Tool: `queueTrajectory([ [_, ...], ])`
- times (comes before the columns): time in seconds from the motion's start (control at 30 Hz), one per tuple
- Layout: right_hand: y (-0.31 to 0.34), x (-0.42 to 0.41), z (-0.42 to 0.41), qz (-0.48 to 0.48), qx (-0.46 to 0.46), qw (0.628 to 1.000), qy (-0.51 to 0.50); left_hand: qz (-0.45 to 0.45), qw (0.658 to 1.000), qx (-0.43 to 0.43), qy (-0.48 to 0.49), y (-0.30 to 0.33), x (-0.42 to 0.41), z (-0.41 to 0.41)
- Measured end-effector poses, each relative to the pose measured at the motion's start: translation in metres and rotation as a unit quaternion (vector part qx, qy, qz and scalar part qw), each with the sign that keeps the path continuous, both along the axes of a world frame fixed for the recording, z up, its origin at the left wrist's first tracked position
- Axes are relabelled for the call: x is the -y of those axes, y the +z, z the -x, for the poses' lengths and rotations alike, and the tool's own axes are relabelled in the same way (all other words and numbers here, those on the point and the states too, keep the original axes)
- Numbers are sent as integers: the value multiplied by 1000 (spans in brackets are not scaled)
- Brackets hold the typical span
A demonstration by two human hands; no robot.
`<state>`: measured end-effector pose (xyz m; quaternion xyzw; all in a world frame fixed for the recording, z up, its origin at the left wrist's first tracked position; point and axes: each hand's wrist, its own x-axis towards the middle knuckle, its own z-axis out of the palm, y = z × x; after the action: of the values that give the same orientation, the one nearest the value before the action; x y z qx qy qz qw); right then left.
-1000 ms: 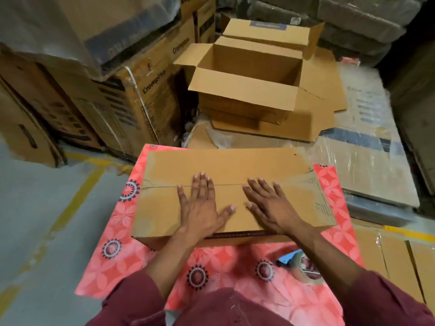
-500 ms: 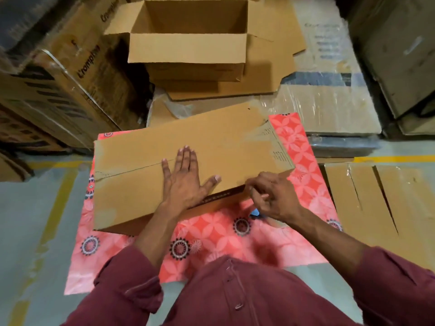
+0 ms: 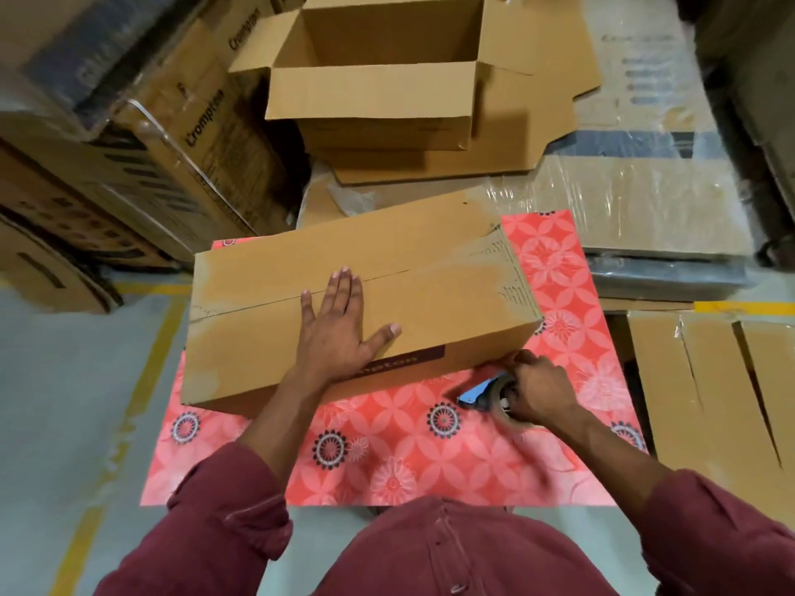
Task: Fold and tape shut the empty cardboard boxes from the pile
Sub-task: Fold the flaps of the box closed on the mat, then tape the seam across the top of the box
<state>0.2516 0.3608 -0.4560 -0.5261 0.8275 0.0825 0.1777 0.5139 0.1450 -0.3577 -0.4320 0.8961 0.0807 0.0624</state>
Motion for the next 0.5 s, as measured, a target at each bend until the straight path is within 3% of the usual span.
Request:
queueTrajectory([
  [0.13, -2, 6, 2, -38, -61, 997, 41, 4, 1000, 8, 0, -4, 2, 1],
  [0.3, 22, 9, -24, 3, 84, 991, 103, -2, 1000, 5, -5, -4, 3, 0],
  [0.5, 106, 46, -88, 55, 229, 956, 177, -28, 999, -15, -20, 5, 33, -51],
])
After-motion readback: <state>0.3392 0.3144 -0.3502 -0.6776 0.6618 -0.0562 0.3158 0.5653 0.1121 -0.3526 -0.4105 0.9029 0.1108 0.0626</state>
